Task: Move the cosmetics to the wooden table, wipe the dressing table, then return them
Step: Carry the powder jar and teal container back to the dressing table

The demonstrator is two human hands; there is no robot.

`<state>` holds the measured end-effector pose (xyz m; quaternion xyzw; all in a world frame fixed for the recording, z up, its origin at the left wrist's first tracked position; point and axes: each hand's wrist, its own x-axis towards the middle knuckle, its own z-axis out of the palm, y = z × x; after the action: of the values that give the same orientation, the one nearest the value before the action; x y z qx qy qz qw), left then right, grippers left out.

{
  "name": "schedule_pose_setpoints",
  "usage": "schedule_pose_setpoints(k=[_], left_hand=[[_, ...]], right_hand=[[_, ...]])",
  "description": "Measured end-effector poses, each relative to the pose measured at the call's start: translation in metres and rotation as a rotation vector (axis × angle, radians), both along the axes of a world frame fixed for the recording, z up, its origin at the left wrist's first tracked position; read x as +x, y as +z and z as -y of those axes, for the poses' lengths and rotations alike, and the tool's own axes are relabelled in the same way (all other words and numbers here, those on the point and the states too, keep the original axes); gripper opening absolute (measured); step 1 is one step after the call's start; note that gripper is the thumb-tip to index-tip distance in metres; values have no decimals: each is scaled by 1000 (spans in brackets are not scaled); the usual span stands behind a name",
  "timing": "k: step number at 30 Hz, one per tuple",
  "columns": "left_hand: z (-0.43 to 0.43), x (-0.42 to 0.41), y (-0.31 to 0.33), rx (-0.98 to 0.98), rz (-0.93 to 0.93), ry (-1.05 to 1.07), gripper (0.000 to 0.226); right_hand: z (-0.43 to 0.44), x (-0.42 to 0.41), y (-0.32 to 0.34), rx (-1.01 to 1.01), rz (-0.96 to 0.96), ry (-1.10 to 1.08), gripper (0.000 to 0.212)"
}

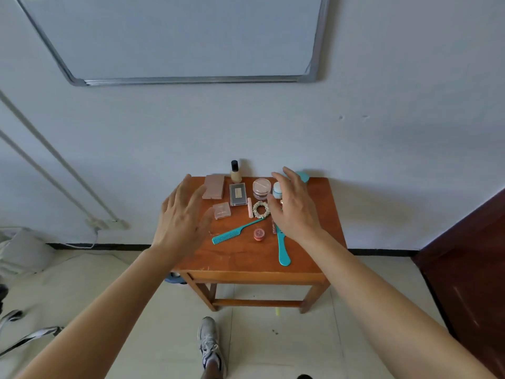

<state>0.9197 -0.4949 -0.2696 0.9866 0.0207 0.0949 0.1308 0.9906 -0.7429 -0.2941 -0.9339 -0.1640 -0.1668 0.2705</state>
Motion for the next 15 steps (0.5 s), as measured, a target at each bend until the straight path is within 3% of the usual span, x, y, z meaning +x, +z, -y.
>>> schedule_pose_setpoints(k=[8,15], left_hand=[[-52,140,-45,-20,-177,-160,61],[-31,239,-79,-42,-298,-406,59]], right_hand=[[-42,100,-46,-73,-217,-198,51],[-35,145,-74,-111,-305,-393,52]])
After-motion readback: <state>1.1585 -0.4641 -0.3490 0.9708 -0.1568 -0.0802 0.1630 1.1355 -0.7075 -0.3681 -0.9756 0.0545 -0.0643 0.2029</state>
